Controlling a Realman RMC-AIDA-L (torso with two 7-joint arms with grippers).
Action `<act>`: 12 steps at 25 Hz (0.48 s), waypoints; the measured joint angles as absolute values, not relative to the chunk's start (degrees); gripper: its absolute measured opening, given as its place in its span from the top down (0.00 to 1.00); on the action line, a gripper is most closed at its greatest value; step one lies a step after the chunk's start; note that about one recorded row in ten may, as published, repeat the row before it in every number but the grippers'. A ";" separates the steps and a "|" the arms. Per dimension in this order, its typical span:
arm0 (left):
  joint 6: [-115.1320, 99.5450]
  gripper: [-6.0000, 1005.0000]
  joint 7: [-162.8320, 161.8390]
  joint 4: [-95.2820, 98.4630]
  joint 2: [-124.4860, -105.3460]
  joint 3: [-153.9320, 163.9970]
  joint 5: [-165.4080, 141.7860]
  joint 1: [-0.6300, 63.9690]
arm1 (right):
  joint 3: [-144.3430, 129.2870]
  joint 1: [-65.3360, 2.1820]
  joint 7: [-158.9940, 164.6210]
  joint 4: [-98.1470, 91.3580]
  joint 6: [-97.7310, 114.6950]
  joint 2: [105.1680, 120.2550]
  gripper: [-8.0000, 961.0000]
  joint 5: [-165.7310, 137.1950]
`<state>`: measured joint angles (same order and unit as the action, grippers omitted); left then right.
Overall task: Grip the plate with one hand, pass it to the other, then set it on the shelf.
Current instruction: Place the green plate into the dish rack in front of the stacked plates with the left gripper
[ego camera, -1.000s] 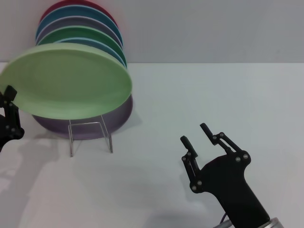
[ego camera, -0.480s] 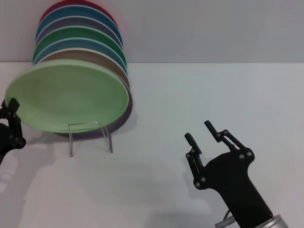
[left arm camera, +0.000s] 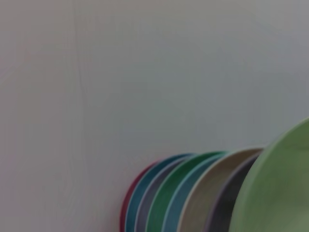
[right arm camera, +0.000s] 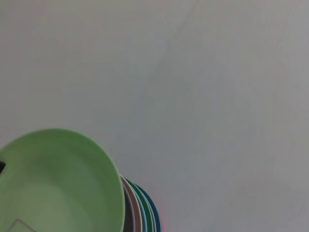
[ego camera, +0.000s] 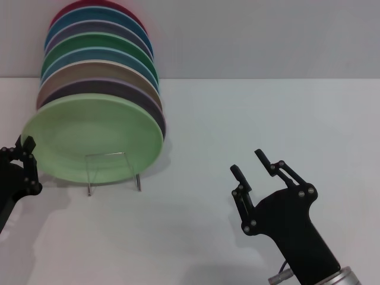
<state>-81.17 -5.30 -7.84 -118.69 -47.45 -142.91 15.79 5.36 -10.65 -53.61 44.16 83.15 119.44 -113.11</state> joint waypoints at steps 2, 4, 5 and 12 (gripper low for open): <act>-80.78 0.96 -5.15 -7.86 -118.69 -47.45 -142.90 15.85 | 5.36 -10.69 -53.61 44.13 83.15 119.44 0.61 -113.11; -80.36 0.96 -5.09 -7.95 -118.69 -47.46 -142.89 15.88 | 5.36 -10.75 -53.61 44.06 83.15 119.44 0.61 -113.11; -80.33 0.96 -5.09 -7.99 -118.68 -47.46 -142.89 15.87 | 5.36 -10.75 -53.61 44.06 83.15 119.44 0.61 -113.11; -80.32 0.95 -5.09 -8.09 -118.65 -46.57 -142.91 15.59 | 5.36 -11.19 -53.61 43.85 83.15 119.44 0.61 -113.12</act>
